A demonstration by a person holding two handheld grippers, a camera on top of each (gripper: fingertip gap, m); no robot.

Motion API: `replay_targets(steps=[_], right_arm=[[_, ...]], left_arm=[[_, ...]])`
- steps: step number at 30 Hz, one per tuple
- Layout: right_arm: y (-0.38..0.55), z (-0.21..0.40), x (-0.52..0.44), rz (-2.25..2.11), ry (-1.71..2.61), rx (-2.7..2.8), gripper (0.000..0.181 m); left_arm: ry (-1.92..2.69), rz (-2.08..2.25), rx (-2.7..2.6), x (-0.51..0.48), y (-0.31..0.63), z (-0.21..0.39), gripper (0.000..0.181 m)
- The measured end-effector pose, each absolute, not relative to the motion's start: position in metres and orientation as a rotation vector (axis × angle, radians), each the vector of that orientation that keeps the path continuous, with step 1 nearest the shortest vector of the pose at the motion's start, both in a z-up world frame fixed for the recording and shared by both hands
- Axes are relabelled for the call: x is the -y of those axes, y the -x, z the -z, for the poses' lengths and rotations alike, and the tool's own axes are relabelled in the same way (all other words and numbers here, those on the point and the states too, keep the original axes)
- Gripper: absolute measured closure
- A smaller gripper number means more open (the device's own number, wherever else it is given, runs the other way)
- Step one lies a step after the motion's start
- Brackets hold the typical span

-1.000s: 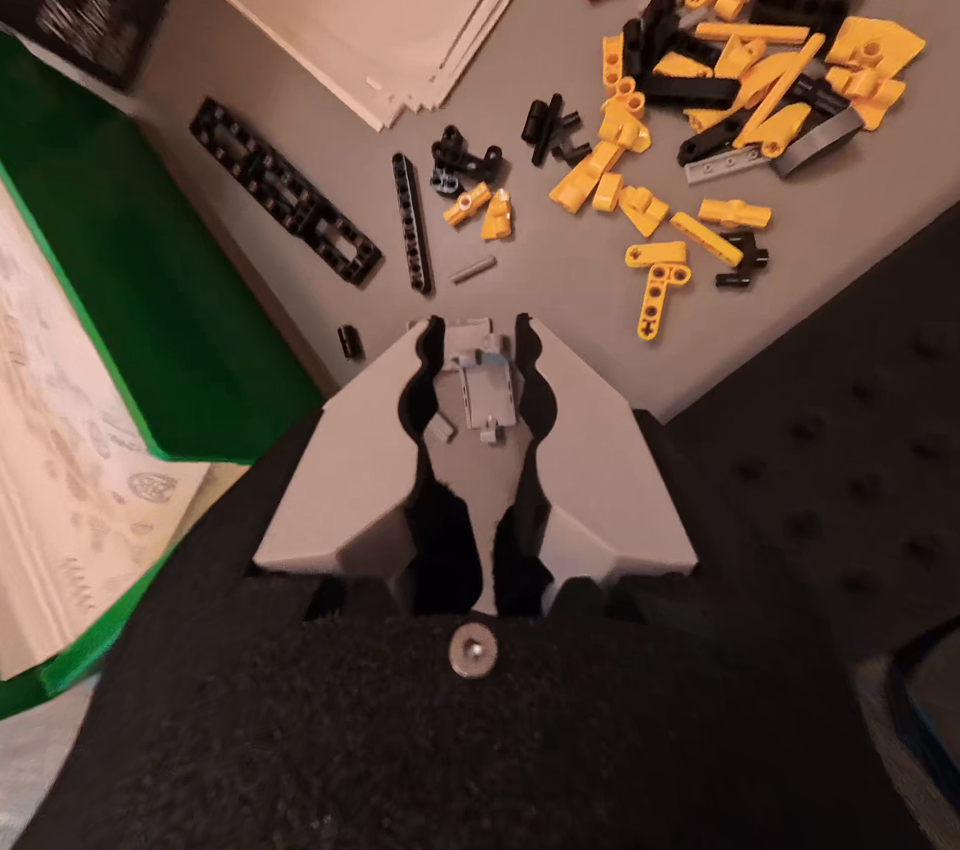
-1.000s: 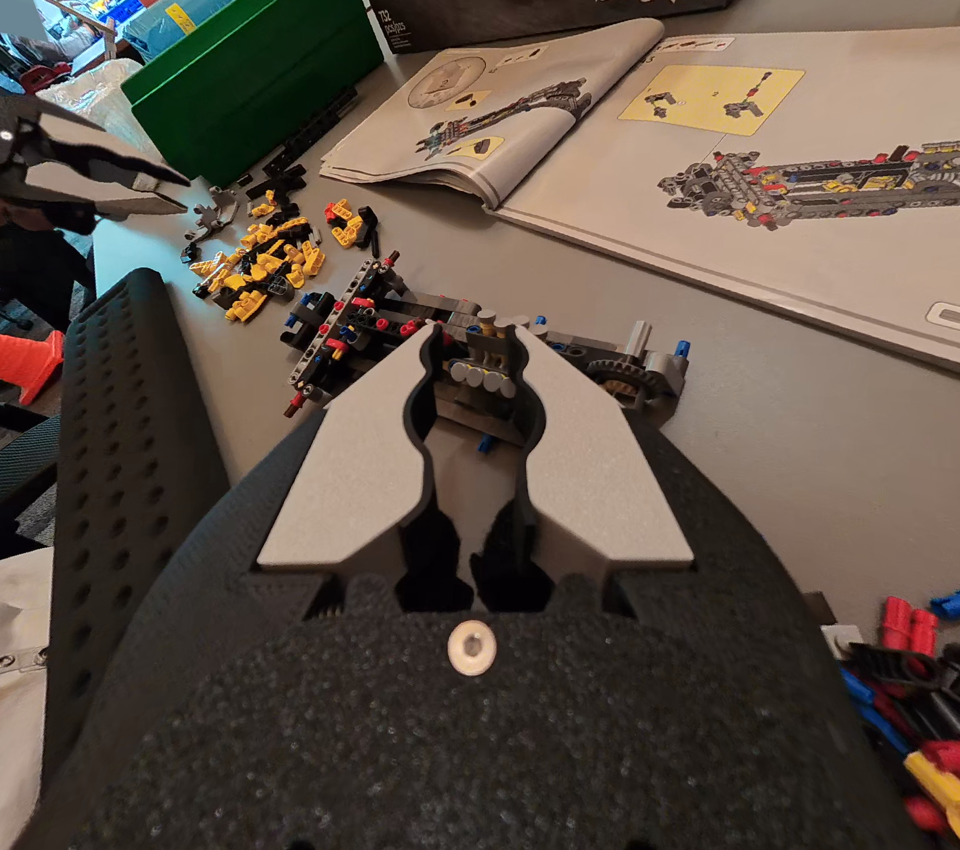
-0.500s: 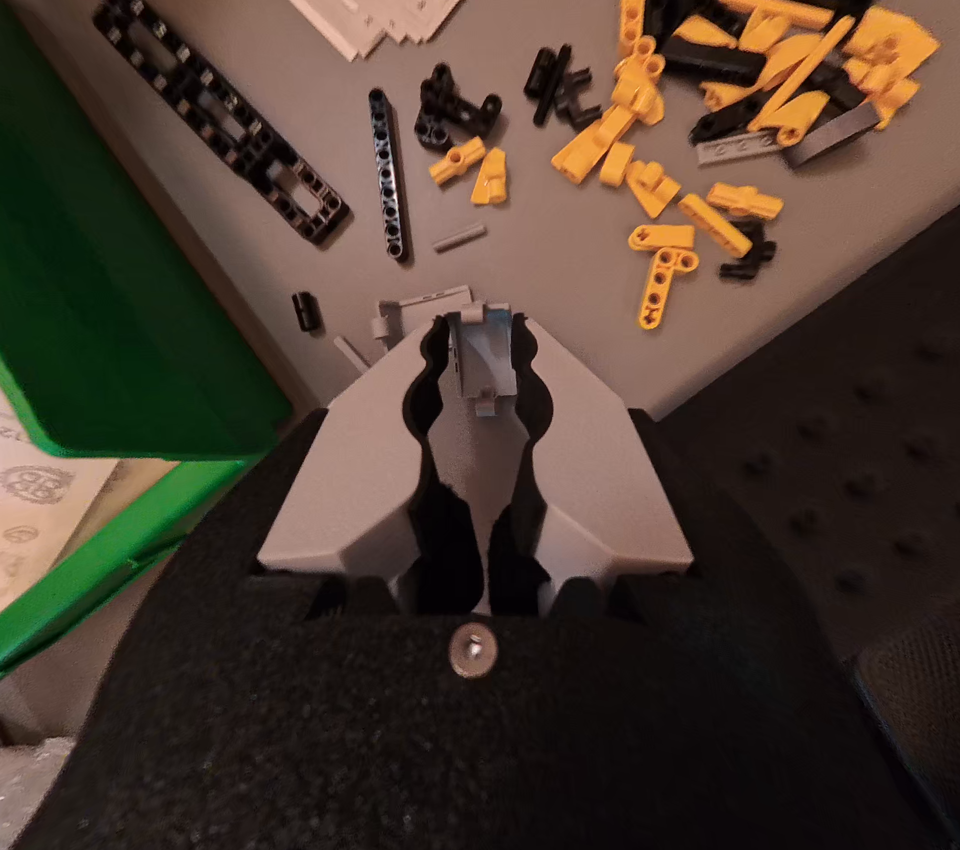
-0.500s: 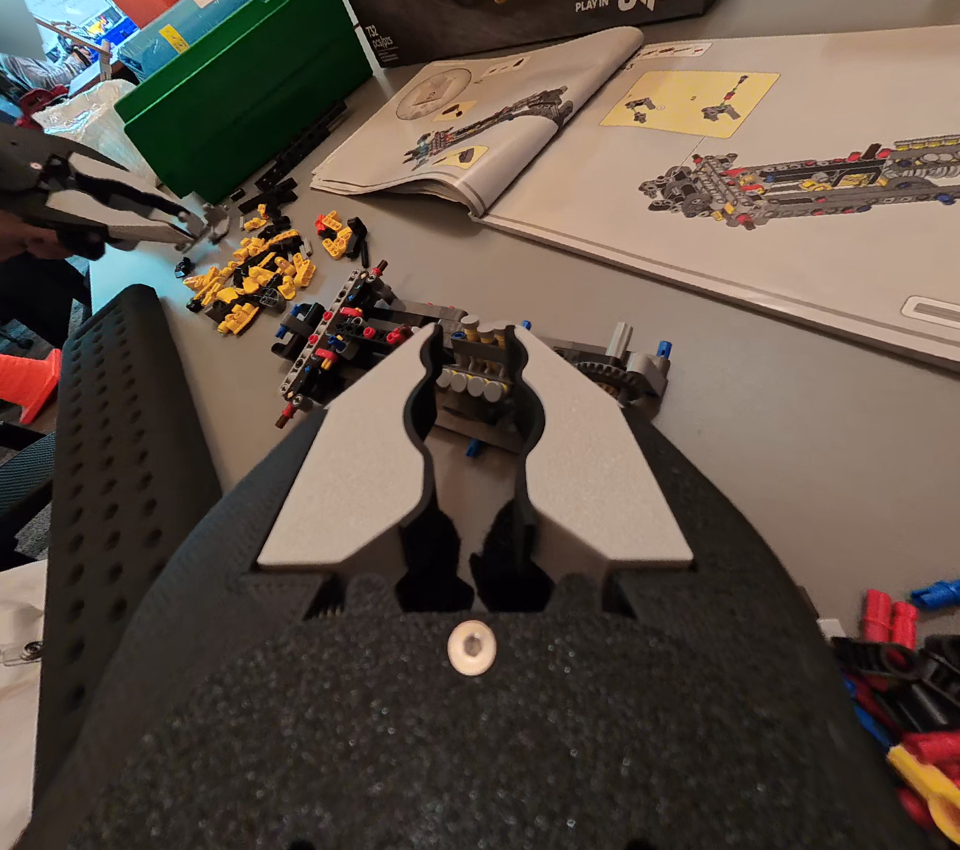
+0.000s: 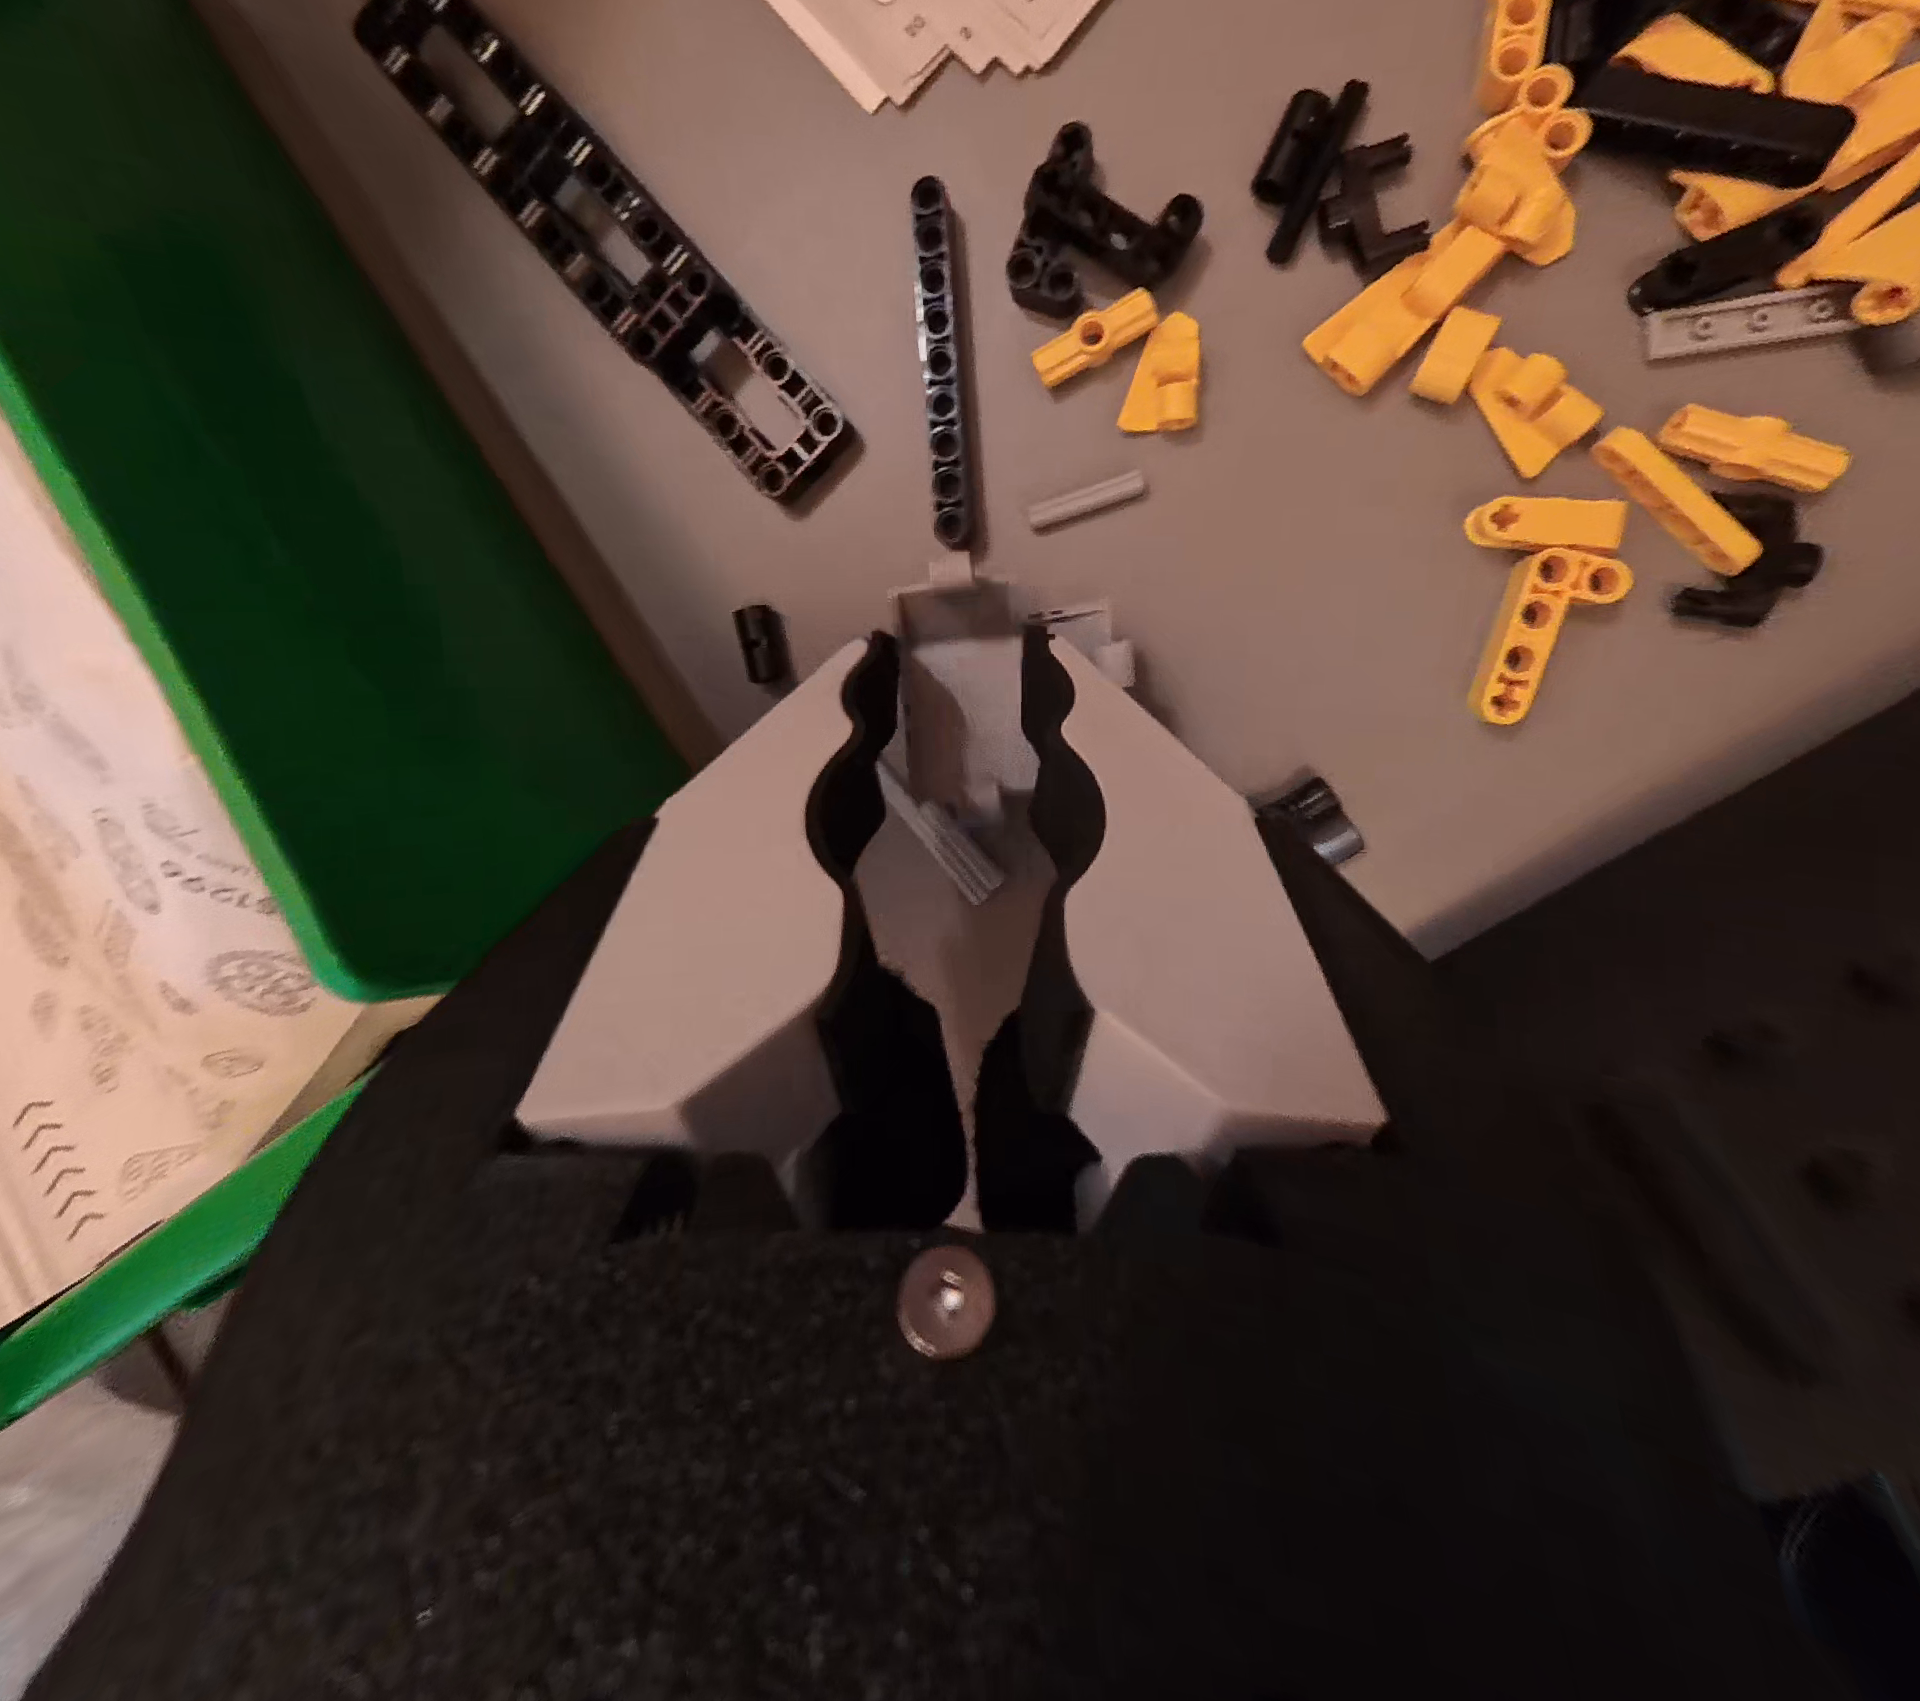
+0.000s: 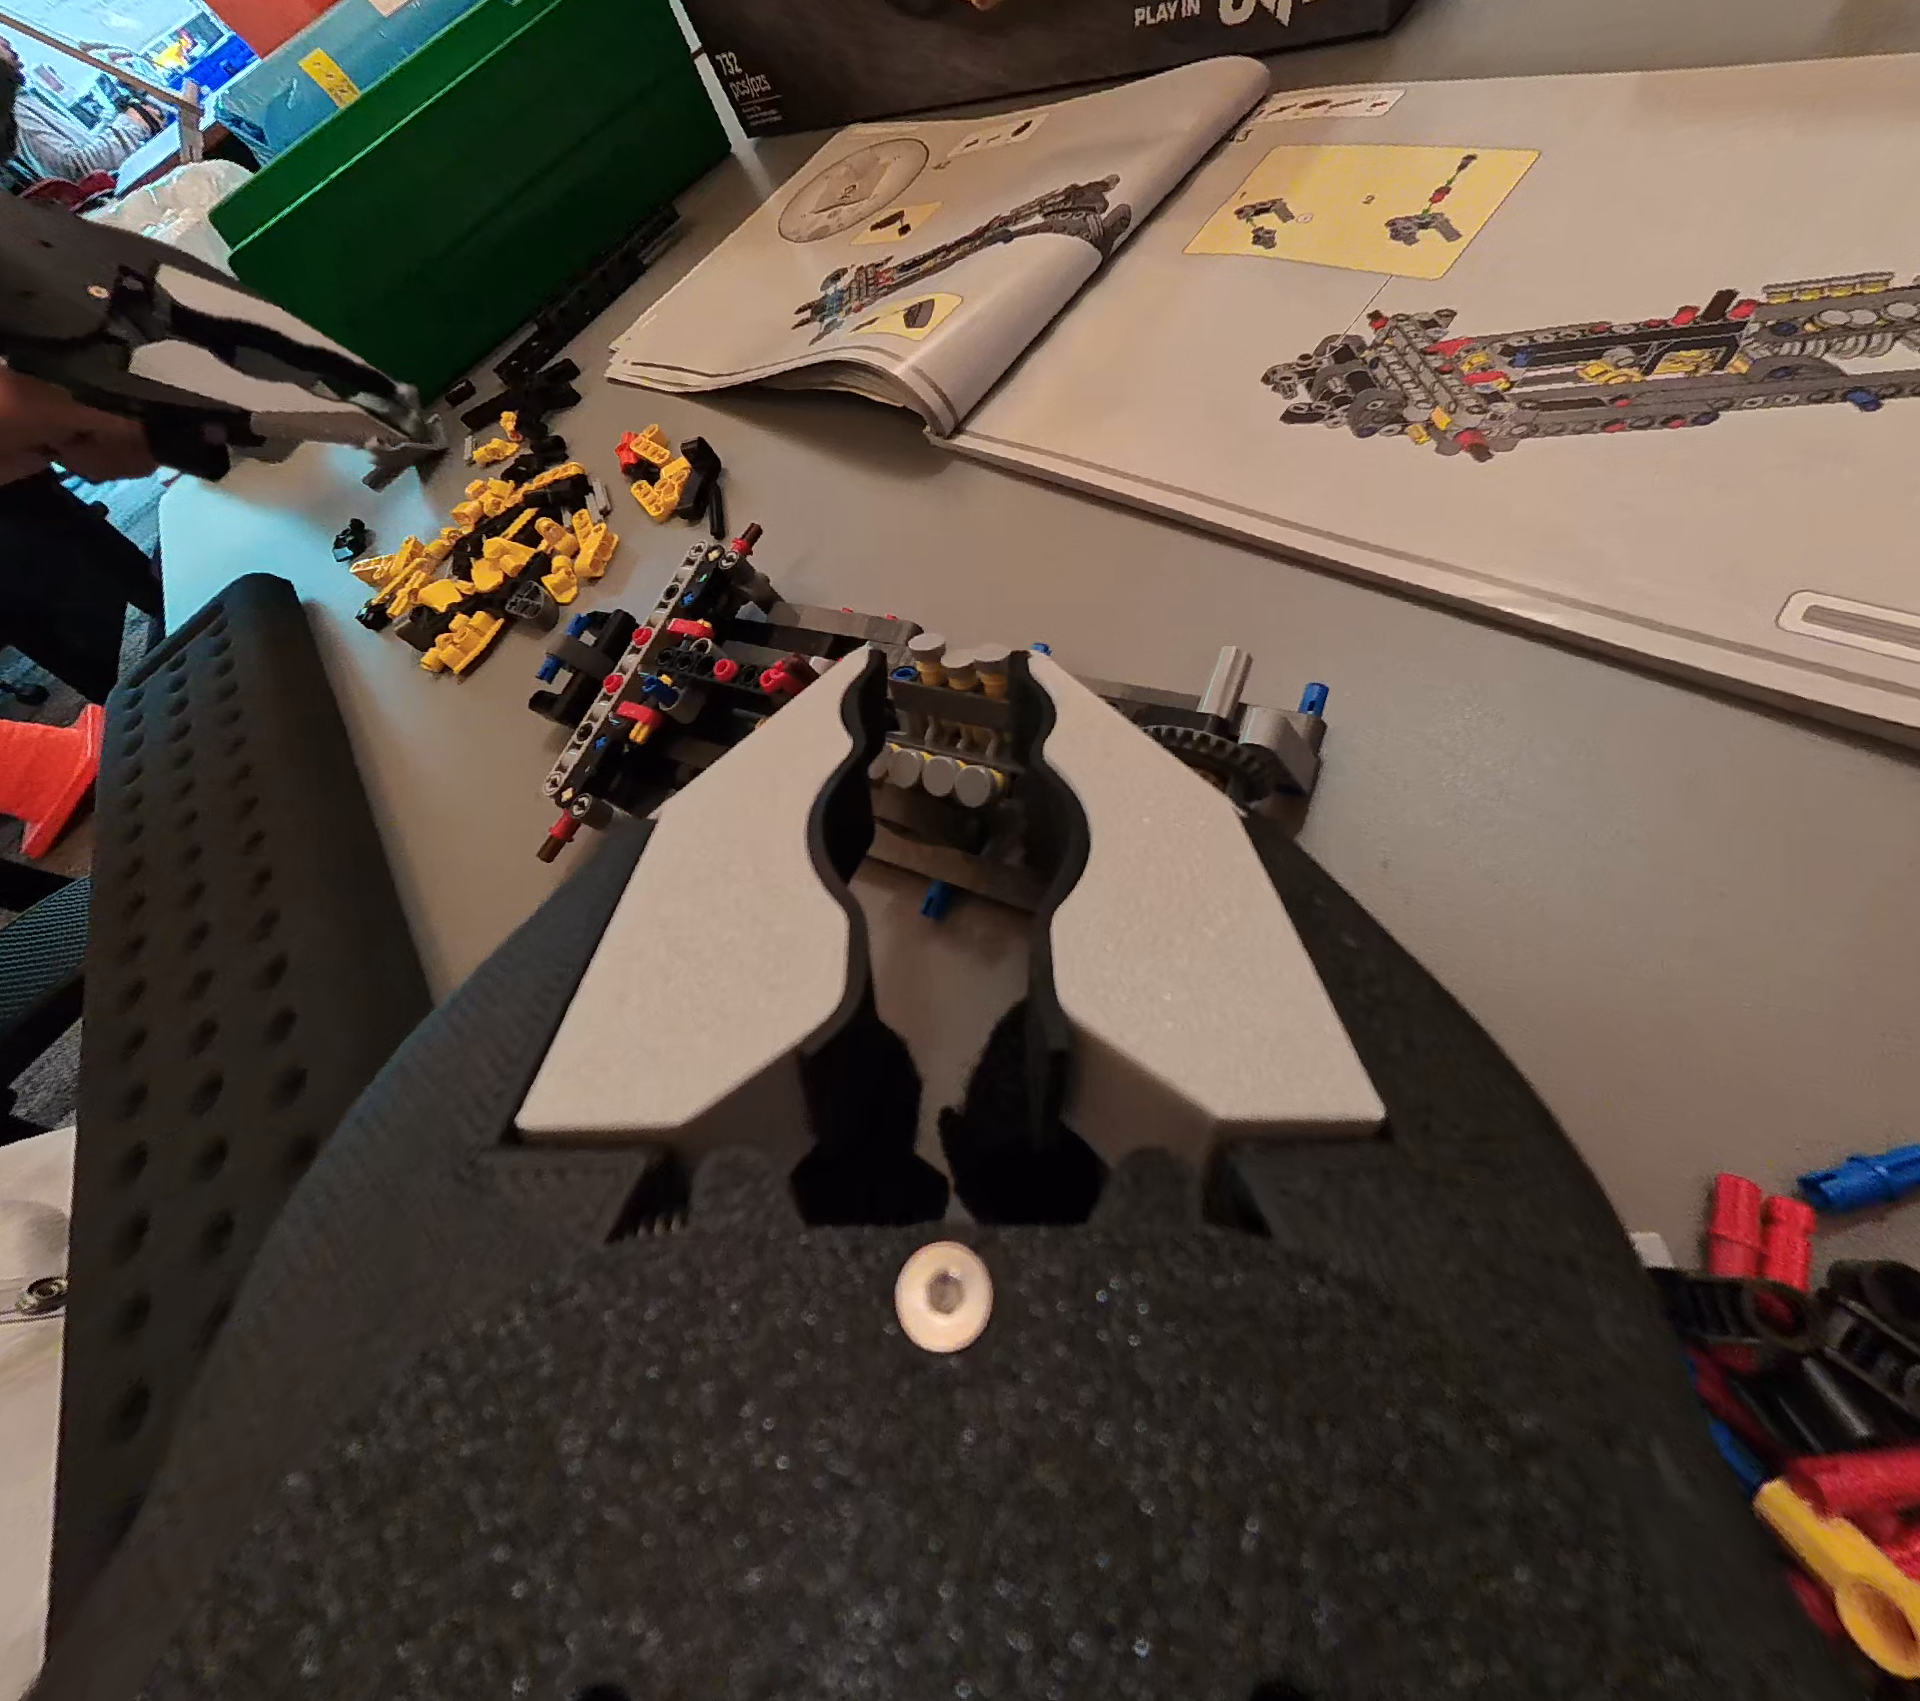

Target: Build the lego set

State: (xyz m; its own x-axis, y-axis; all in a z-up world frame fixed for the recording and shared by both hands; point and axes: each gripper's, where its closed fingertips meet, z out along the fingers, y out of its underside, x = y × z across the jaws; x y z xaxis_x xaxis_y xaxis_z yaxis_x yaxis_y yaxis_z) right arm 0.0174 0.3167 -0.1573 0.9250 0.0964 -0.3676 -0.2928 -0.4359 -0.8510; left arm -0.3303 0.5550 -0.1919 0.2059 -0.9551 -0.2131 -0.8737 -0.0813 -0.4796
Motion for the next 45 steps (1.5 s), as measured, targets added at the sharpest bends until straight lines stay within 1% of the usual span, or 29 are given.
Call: replay_targets(steps=[13,16,19,24,27,32,34,35,39,45], right_arm=[[-0.014,0.157,-0.317,-0.442,1.982,-0.122,0.159],[-0.015,0.156,-0.316,-0.447,1.973,-0.133,0.159],[-0.017,0.156,-0.316,-0.456,1.968,-0.146,0.159],[-0.018,0.156,-0.317,-0.443,1.969,-0.146,0.159],[-0.018,0.157,-0.317,-0.433,1.977,-0.141,0.159],[-0.018,0.16,-0.318,-0.433,1.989,-0.143,0.159],[-0.019,0.16,-0.318,-0.431,1.987,-0.141,0.159],[-0.019,0.159,-0.318,-0.428,1.982,-0.14,0.16],[-0.023,0.155,-0.318,-0.417,1.956,-0.147,0.16],[-0.029,0.144,-0.318,-0.397,1.894,-0.151,0.162]], left_arm=[[1.932,0.196,-1.801,-0.526,0.323,0.201,0.159],[1.942,0.166,-1.756,-0.532,0.326,0.198,0.15],[1.945,0.175,-1.691,-0.53,0.333,0.188,0.147],[1.987,0.341,-1.539,-0.503,0.346,0.176,0.147],[1.936,0.505,-1.594,-0.463,0.326,0.178,0.147],[1.917,0.299,-1.73,-0.463,0.314,0.199,0.151],[1.922,0.332,-1.776,-0.462,0.308,0.204,0.162],[1.924,0.355,-1.803,-0.46,0.306,0.206,0.173],[1.916,0.299,-1.805,-0.471,0.305,0.203,0.175],[2.027,0.301,-1.502,-0.503,0.292,0.187,0.175]])
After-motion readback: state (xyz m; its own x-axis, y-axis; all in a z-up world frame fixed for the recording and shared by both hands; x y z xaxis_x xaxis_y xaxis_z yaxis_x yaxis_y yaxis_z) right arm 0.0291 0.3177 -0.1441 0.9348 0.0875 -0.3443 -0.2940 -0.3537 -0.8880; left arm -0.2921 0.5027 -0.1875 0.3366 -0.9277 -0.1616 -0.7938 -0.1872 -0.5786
